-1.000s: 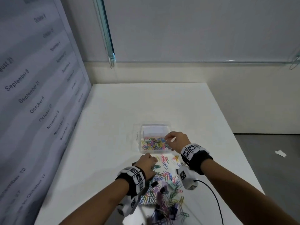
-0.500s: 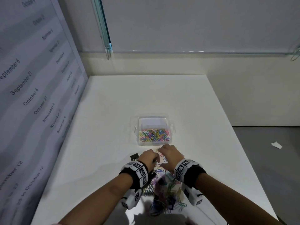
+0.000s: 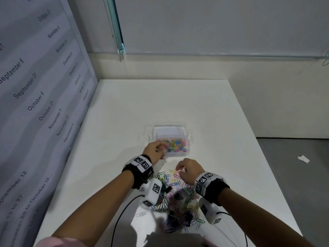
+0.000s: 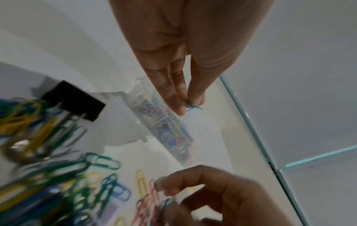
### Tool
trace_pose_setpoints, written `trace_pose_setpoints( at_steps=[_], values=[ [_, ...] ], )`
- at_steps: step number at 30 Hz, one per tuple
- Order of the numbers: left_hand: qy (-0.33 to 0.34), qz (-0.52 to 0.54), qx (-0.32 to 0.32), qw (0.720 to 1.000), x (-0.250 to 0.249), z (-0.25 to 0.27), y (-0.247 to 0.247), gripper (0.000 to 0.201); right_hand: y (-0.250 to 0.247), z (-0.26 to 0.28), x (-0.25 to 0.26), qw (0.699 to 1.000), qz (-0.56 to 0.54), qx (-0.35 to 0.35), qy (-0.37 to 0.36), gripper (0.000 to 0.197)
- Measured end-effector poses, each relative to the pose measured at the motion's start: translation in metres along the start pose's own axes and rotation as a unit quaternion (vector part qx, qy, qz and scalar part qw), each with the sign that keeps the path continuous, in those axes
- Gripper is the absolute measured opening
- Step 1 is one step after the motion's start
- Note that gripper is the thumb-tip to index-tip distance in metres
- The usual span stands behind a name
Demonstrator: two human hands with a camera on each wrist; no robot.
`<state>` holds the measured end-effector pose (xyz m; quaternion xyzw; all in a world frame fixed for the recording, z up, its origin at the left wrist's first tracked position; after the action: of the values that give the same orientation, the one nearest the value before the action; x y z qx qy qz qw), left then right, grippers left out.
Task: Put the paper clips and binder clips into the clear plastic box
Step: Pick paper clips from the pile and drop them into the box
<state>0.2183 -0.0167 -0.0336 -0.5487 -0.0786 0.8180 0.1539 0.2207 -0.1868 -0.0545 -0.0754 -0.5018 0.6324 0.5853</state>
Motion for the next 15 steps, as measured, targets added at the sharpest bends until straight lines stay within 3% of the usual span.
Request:
trace_pose_setpoints(
  at_steps=[4, 9, 15],
  values=[
    [0.013, 0.068, -0.023, 0.997, -0.013, -0.01, -0.008, 0.028, 0.011, -0.003, -0.001, 0.995, 0.062, 0.08, 0.007, 0.048],
    [-0.022, 0.124, -0.038, 0.991, -0.007, -0.011, -0.008, 0.029, 0.015, -0.003, 0.005, 0.996, 0.05, 0.078, 0.004, 0.023],
    [-0.02, -0.032, 0.006, 0.999, 0.009, 0.017, 0.004, 0.023, 0.004, 0.0, 0.004, 1.0, -0.012, 0.013, 0.012, 0.026]
  ],
)
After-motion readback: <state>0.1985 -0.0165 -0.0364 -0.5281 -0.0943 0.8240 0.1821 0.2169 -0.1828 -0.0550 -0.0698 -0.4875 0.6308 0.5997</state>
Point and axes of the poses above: each hand's wrist, its own z-axis away from the middle knuckle, its own y-axis out of the palm, x = y × z, the point moved 3 cm from there along -z, towards the middle knuckle, and after that the axes turned 9 degrees about x, right-handed, at the moved point
